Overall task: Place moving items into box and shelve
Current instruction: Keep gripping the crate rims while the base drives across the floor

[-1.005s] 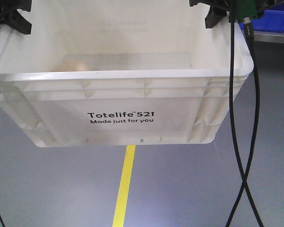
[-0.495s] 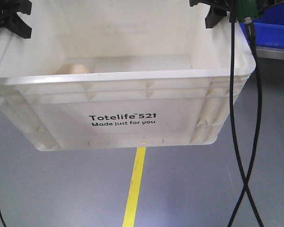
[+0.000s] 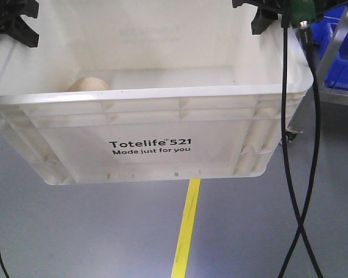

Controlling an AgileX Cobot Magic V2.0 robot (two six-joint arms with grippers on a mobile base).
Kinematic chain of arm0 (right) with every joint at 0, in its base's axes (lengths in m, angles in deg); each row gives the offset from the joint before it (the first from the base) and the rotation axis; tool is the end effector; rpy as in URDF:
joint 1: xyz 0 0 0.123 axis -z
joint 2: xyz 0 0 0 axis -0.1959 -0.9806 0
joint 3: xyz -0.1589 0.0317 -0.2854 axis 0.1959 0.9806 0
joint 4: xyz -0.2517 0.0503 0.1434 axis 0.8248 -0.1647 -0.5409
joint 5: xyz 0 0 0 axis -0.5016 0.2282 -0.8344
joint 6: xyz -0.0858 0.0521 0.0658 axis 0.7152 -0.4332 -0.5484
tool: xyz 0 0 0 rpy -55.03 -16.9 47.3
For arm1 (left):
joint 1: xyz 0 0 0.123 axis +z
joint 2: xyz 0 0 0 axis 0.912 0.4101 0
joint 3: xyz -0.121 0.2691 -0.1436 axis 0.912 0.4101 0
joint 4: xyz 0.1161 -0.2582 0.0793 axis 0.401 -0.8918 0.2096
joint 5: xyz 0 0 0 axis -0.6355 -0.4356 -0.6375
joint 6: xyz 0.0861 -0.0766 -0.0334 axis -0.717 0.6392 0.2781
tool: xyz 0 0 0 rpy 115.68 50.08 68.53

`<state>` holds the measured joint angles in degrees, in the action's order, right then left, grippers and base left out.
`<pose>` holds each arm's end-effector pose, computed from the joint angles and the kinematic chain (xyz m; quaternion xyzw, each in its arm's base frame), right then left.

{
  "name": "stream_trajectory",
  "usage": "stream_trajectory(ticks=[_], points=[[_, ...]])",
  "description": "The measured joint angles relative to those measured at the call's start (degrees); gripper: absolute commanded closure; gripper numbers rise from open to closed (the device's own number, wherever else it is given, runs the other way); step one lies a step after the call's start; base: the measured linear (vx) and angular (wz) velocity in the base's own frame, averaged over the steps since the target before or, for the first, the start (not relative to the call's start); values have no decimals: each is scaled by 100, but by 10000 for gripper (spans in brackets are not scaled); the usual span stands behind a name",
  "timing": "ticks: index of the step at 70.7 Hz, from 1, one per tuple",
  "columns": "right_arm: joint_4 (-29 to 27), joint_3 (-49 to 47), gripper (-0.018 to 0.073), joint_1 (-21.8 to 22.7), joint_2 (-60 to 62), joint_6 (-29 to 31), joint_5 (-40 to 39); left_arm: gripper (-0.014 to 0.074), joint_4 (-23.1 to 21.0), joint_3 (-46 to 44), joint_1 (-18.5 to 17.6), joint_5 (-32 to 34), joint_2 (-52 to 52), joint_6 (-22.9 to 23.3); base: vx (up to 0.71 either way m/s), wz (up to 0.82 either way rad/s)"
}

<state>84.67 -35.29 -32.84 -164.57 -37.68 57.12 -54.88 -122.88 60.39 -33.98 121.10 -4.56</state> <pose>0.3930 0.1511 0.4498 -0.0657 0.9535 0.0731 0.2850 0.3700 -0.0628 0.4405 0.0392 0.9508 -0.1365 0.2753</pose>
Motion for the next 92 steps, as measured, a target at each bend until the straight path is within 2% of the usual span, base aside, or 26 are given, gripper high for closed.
stream_trajectory(ticks=[92], points=[[0,0,564,0,1,0,0,596,0,0,0,-5,0,0,51,6]])
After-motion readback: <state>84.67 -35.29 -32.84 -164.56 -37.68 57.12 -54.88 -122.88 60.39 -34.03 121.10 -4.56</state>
